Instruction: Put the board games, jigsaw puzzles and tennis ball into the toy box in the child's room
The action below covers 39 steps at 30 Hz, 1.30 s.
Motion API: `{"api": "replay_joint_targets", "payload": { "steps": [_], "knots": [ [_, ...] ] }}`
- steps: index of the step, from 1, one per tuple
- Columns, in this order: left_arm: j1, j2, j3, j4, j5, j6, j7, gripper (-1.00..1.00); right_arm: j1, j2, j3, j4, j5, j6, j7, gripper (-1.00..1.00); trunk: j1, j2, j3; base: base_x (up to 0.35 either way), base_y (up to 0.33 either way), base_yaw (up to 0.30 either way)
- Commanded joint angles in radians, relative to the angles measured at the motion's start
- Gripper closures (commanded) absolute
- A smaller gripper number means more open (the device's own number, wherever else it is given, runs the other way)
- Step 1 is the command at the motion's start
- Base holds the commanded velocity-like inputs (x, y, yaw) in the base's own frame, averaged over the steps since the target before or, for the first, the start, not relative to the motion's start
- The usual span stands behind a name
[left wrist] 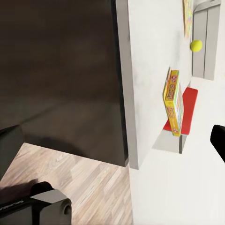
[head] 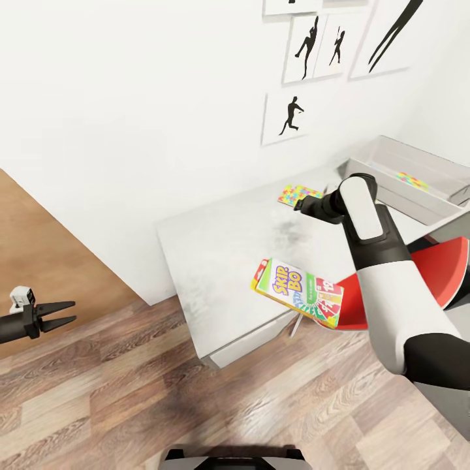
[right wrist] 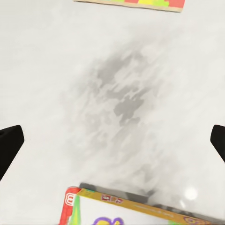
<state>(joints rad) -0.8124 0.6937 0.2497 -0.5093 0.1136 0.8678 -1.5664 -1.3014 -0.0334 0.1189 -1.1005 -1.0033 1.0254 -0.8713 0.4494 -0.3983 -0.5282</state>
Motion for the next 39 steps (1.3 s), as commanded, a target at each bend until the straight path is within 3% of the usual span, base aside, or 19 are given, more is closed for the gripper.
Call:
{"api": "replay_joint_targets", "payload": {
  "steps": [1, 27, 39],
  "knots": [
    [-0.001, 0.000, 0.000, 0.000, -0.001, 0.011, -0.004, -1.00, -0.001, 0.000, 0.003, -0.001, -0.010, 0.002, -0.010, -1.00, 0.001, -0.002, -0.001, 0.000, 0.000, 0.000],
    [0.000, -0.001, -0.001, 0.000, -0.002, 0.011, -0.004, -1.00, 0.006, 0.006, 0.002, -0.004, -0.059, 0.001, -0.009, -1.00, 0.001, -0.002, -0.001, -0.119, 0.011, -0.003],
    [-0.001, 0.000, 0.000, 0.000, 0.000, 0.011, -0.004, -1.00, 0.009, 0.008, 0.004, -0.003, -0.060, 0.002, -0.009, -1.00, 0.001, -0.002, 0.012, -0.010, 0.009, -0.164]
  ]
}}
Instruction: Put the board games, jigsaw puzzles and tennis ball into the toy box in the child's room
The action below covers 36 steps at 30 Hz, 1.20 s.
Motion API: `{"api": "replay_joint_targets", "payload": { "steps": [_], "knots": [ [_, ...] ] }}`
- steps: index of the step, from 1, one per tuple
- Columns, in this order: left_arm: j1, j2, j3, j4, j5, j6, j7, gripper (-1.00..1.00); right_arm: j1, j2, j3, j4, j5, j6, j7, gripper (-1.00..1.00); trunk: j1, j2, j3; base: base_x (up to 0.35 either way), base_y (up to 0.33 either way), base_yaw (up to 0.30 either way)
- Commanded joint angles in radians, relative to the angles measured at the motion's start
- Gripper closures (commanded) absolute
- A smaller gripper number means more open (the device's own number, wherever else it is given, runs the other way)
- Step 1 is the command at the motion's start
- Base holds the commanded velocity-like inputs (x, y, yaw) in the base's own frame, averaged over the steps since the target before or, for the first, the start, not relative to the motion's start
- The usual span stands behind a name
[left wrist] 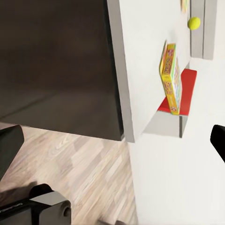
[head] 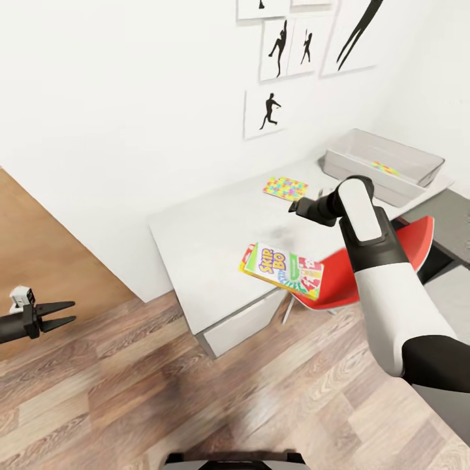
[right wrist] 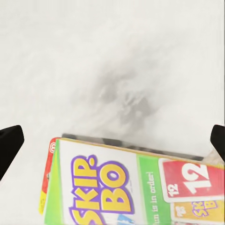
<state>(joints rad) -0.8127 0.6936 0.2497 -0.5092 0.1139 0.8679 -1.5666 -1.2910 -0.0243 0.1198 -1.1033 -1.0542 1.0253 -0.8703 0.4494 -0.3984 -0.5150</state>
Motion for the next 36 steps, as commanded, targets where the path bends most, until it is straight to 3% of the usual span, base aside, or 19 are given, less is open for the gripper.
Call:
{"api": "replay_joint_targets", "payload": {
  "steps": [1, 23, 36],
  "knots": [
    [0.000, 0.001, 0.000, 0.000, 0.000, 0.011, -0.004, -1.00, -0.001, -0.001, 0.003, 0.000, -0.009, 0.002, -0.010, -1.00, 0.001, -0.002, 0.000, -0.001, 0.068, -0.198],
    [0.000, 0.002, 0.000, 0.000, 0.000, 0.010, -0.004, -1.00, 0.005, 0.004, 0.008, 0.006, -0.009, -0.001, -0.009, -1.00, 0.001, -0.002, 0.032, 0.000, 0.041, -0.128],
    [0.000, 0.003, 0.002, 0.001, 0.000, 0.010, -0.004, -1.00, 0.018, 0.065, 0.009, 0.006, -0.007, 0.000, -0.012, -1.00, 0.001, -0.002, 0.052, 0.000, 0.000, -0.088]
  ]
}}
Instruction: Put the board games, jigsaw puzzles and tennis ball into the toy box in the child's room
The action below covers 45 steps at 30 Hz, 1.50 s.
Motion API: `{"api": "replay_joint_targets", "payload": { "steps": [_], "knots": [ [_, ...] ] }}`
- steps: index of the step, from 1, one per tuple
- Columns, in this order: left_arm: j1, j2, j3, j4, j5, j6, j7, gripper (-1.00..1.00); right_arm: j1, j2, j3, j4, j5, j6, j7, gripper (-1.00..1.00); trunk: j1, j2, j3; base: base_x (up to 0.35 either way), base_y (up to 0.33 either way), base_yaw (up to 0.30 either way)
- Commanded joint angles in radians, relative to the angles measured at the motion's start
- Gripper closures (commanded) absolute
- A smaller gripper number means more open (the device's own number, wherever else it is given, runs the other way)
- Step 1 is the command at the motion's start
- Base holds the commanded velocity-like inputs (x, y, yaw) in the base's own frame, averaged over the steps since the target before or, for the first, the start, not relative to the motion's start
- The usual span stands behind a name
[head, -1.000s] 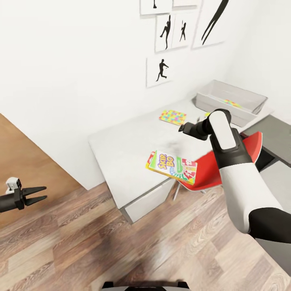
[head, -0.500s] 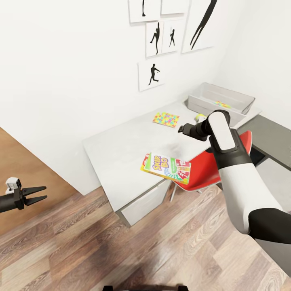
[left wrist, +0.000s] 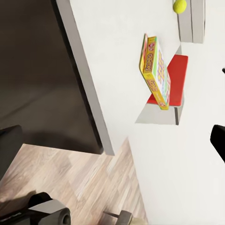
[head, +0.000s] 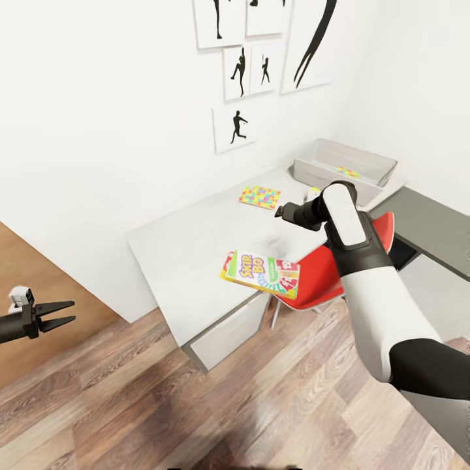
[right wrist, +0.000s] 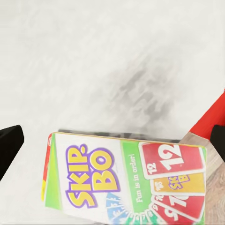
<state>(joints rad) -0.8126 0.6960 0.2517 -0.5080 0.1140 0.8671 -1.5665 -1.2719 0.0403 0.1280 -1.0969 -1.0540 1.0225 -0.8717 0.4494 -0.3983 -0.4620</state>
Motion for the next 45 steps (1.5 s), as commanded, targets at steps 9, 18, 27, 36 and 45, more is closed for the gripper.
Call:
{"api": "replay_joint_targets", "payload": {
  "steps": [9, 18, 27, 36, 45],
  "knots": [
    [0.000, 0.000, -0.001, 0.000, -0.002, 0.010, -0.004, -1.00, 0.066, 0.032, 0.002, -0.009, -0.008, 0.003, -0.008, -1.00, 0.001, -0.002, 0.012, 0.000, 0.000, -0.080],
    [0.000, -0.003, -0.002, 0.000, -0.002, 0.010, -0.004, -1.00, 0.204, 0.054, 0.001, -0.074, -0.009, -0.001, 0.006, -1.00, 0.001, -0.002, 0.026, 0.000, 0.000, -0.079],
    [0.001, -0.005, -0.002, 0.000, -0.004, 0.010, -0.004, -1.00, 0.337, 0.080, 0.002, -0.106, -0.007, -0.072, 0.084, -1.00, 0.001, -0.002, 0.040, 0.000, 0.000, -0.079],
    [0.001, -0.011, -0.002, 0.000, -0.005, -0.005, -0.004, -1.00, 0.472, 0.083, 0.003, -0.111, 0.000, -0.108, 0.167, -1.00, 0.001, -0.002, 0.054, 0.000, 0.000, -0.079],
    [0.000, -0.012, -0.002, 0.000, -0.004, -0.012, -0.004, -1.00, 0.523, 0.074, 0.106, -0.111, 0.008, -0.208, 0.309, -1.00, 0.001, -0.002, 0.068, 0.000, 0.000, -0.079]
  ]
}}
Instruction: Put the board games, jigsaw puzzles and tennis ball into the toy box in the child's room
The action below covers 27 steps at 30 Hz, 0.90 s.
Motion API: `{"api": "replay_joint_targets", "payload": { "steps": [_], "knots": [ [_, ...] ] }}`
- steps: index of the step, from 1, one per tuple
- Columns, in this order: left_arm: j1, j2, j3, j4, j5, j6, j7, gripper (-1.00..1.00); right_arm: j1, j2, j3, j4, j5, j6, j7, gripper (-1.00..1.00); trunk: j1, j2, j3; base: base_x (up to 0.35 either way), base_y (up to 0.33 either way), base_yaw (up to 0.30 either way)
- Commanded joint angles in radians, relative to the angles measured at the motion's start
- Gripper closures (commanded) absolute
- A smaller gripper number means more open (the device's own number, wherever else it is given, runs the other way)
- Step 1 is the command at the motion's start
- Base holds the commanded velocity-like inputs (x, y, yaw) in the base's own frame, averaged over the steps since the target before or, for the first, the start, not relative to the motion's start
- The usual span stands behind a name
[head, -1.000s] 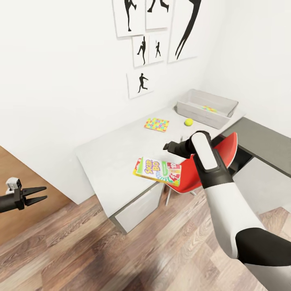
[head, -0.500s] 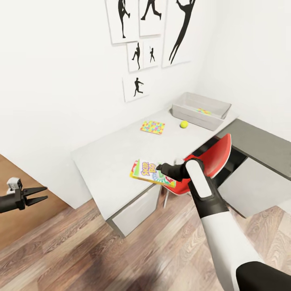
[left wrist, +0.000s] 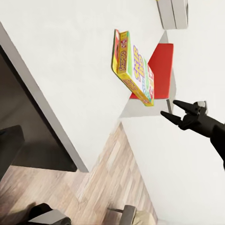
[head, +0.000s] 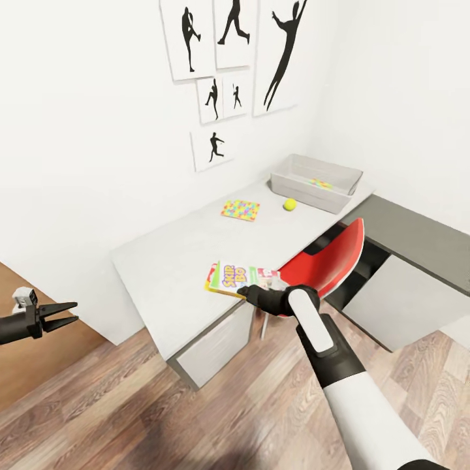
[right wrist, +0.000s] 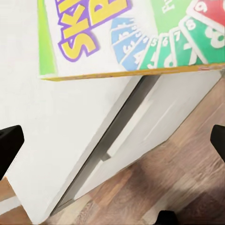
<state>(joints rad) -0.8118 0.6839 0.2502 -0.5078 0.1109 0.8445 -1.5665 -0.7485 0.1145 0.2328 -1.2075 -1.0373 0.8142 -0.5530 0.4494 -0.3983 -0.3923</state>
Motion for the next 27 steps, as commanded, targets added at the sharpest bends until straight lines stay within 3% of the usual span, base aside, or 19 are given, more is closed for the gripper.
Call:
{"api": "replay_joint_targets", "payload": {
  "steps": [1, 7, 10, 27],
  "knots": [
    [0.000, 0.000, 0.000, 0.000, -0.001, 0.010, -0.004, -1.00, 0.000, -0.001, 0.013, 0.000, -0.008, -0.009, -0.001, -1.00, 0.001, -0.002, 0.000, 0.000, 0.000, -0.079],
    [0.000, 0.000, 0.000, 0.000, -0.001, 0.009, -0.004, -1.00, 0.004, -0.005, 0.093, 0.002, -0.006, -0.087, 0.035, -1.00, 0.001, -0.002, 0.009, 0.000, 0.000, -0.079],
    [0.000, 0.000, 0.000, 0.000, -0.001, 0.009, -0.004, -1.00, 0.005, -0.006, 0.113, 0.001, -0.006, -0.102, 0.039, -1.00, 0.001, -0.002, 0.014, 0.000, 0.000, -0.079],
    [-0.001, 0.002, 0.000, 0.000, 0.000, 0.009, -0.004, -1.00, 0.009, -0.009, 0.129, 0.000, -0.006, -0.113, 0.042, -1.00, 0.001, -0.002, 0.025, 0.000, 0.000, -0.033]
  ]
}}
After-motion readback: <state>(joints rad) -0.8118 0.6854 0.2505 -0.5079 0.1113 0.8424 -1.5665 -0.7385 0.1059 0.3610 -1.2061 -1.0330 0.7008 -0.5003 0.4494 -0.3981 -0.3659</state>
